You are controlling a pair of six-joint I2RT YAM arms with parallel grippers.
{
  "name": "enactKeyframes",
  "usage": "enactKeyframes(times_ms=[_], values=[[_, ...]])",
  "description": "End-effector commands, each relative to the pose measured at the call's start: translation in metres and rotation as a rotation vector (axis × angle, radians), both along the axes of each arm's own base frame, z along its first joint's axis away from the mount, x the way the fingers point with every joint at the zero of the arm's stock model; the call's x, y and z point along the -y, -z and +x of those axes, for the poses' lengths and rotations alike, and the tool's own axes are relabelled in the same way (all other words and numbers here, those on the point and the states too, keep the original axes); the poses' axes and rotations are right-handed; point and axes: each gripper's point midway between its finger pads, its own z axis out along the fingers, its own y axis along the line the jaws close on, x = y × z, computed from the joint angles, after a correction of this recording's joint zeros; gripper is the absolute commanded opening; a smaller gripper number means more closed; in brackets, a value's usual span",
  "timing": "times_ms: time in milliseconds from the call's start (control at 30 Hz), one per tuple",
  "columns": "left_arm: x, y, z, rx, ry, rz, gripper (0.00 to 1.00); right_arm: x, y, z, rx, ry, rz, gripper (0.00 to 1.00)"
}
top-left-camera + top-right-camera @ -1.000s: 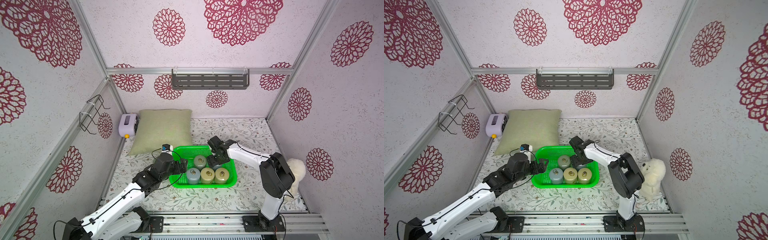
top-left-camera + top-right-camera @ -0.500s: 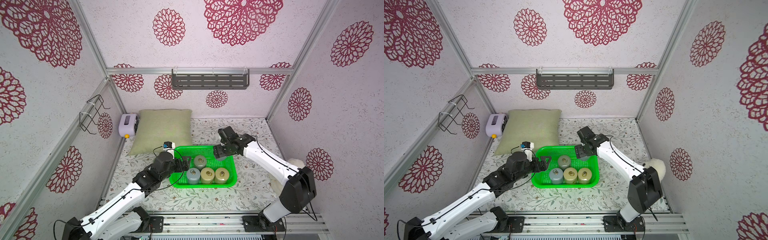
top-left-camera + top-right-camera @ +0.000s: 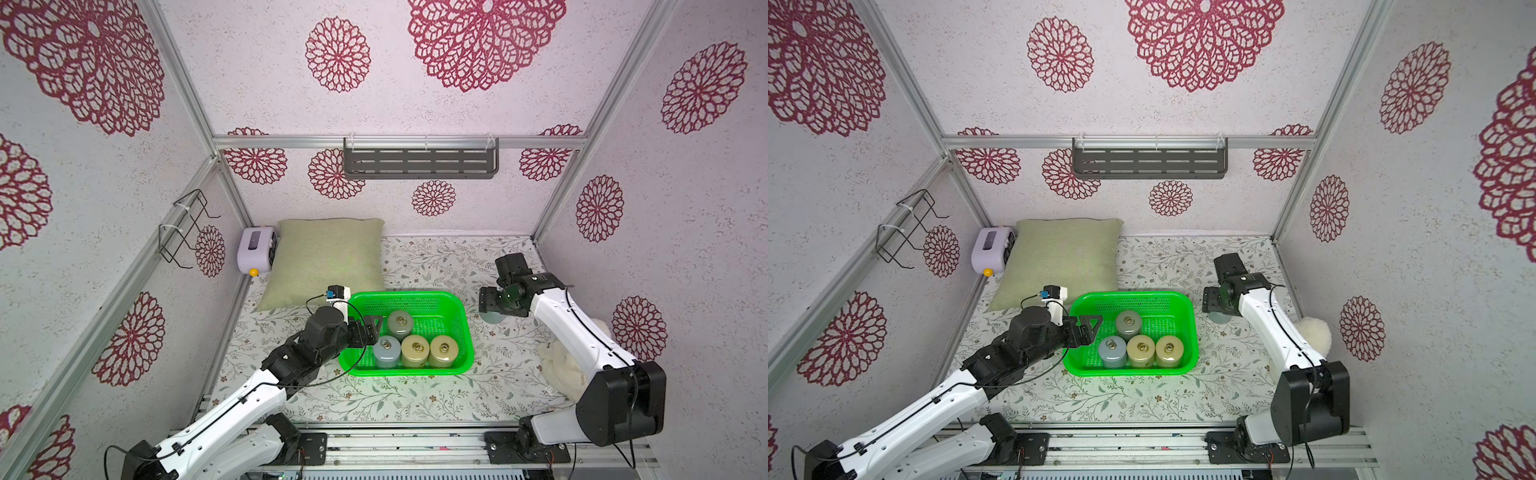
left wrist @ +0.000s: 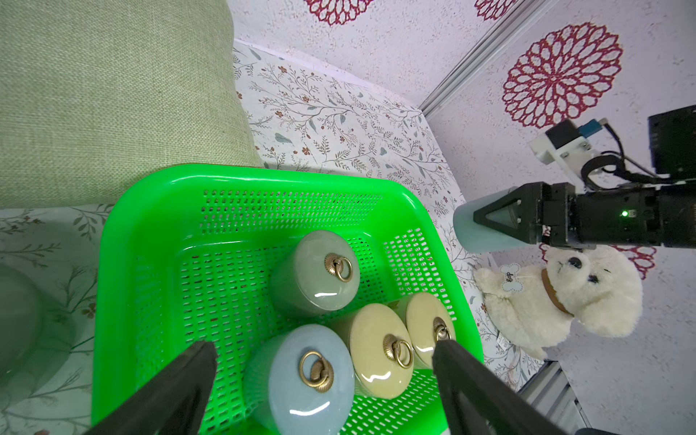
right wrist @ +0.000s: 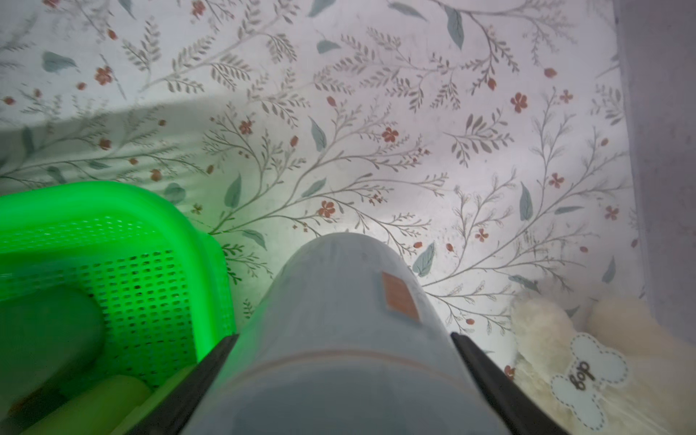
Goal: Take the tea canister out of the basket
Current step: Place the tea canister at the center of the board.
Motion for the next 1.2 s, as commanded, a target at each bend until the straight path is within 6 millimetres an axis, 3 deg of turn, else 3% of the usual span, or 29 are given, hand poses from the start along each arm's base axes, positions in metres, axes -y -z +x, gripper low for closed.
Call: enactKeyframes(times_ms=[0,167,400,800,1100,1167], values=[[0.002,-0.002,-0.005,0.019,0.021,0.006,0.97,-0.002,-0.007,0.009,0.080,0.010,0.028,0.70],[0.002,-0.002,-0.005,0.022,0.019,0.009,0.97,-0.007,0.028,0.007,0.035,0.017,0.065,0.70],[0.003,-0.001,-0.005,0.018,0.020,0.010,0.97,-0.009,0.055,0.009,-0.016,0.042,0.079,0.71],[0.006,0.002,-0.005,0.008,0.030,0.012,0.97,-0.006,0.084,0.014,-0.051,0.072,0.055,0.75],[0.005,0.006,-0.004,-0.001,0.025,0.029,0.97,-0.006,0.087,0.018,-0.051,0.076,0.053,0.87],[0.005,0.006,-0.004,-0.001,0.025,0.031,0.97,-0.006,0.083,0.018,-0.040,0.079,0.053,0.94]])
